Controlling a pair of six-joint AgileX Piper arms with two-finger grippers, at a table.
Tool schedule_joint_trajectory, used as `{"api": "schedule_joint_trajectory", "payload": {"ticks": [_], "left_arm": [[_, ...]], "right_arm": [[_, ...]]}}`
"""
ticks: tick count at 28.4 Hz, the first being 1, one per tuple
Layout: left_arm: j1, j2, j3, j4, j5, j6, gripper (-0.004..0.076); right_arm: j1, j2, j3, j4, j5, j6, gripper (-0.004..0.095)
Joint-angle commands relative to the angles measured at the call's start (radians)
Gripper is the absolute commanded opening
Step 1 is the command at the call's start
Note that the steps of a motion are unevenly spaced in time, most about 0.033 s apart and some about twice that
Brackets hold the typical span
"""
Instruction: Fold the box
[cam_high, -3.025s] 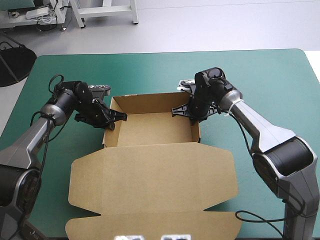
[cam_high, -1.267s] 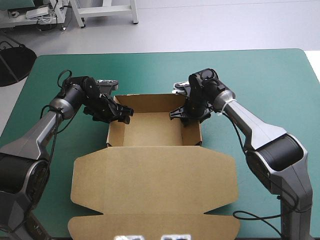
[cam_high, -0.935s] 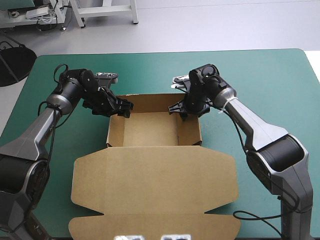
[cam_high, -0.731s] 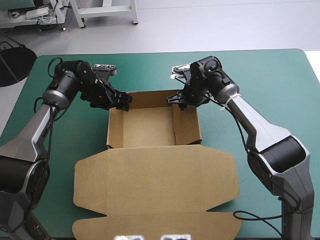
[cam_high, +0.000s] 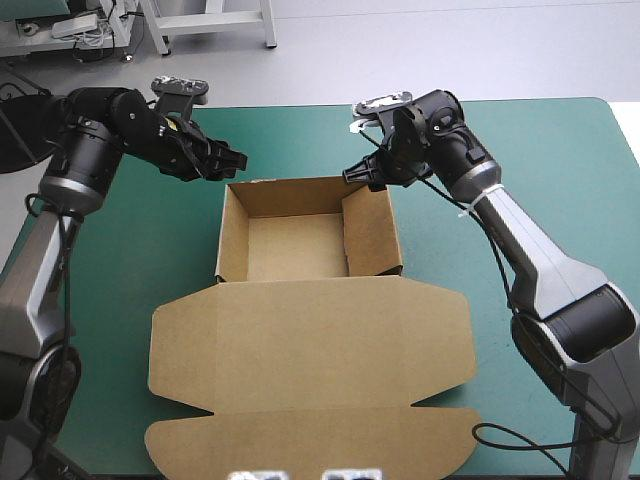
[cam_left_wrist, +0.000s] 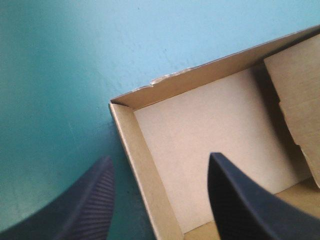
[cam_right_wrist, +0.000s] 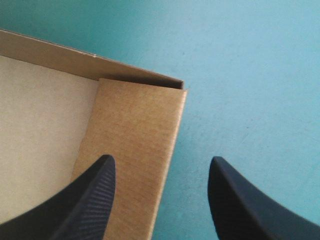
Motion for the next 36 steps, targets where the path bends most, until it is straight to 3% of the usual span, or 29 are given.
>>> {"api": "schedule_joint_trajectory", "payload": {"ticks": [1,2,3,5,10,15,20,25,27,31,36], "left_arm": [[-0.004,-0.128,-0.036,-0.012,0.036,-0.003,0.0212],[-0.004,-0.175,-0.034,-0.012,0.036,0.040,0.0066],[-0.004,-0.203,-0.029,-0.012,0.036,0.080,-0.0008],[-0.004,-0.282,-0.002,-0.010,0.036,0.099,-0.0008],[-0.004,-0.408,0.103,-0.001,0.036,0.104,-0.0008],[-0.004,-0.524,0.297,0.077,0.004,0.104,-0.0008],[-0.004,-0.658,0.572,0.071,-0.143,0.104,-0.0008],[-0.004,-0.793,0.826,0.069,-0.275,0.096,-0.0008],[-0.004,-0.845,0.922,0.069,-0.298,0.096,-0.0008],[-0.004,-0.932,1.073,0.069,-0.315,0.071,-0.0008],[-0.004,-1.031,1.200,0.069,-0.321,0.038,-0.0008]], "right_arm": [[-0.002,-0.082,-0.032,-0.068,0.005,-0.010,0.0515],[-0.008,-0.083,-0.032,-0.058,0.005,-0.005,0.0515],[-0.016,-0.081,-0.032,-0.027,0.005,-0.005,0.0515],[-0.047,-0.073,-0.024,0.079,0.005,-0.007,0.0515],[-0.094,-0.057,0.013,0.196,0.005,-0.016,0.0515],[-0.102,-0.027,0.092,0.231,0.005,-0.016,0.0514],[-0.102,0.002,0.160,0.322,0.005,-0.110,0.0514],[-0.102,0.030,0.174,0.313,0.005,-0.105,0.0506],[-0.102,0.042,0.174,0.319,0.005,-0.102,0.0421],[-0.102,0.054,0.174,0.315,0.005,-0.081,-0.0017],[-0.110,0.043,0.164,0.294,0.005,-0.052,-0.0018]]}}
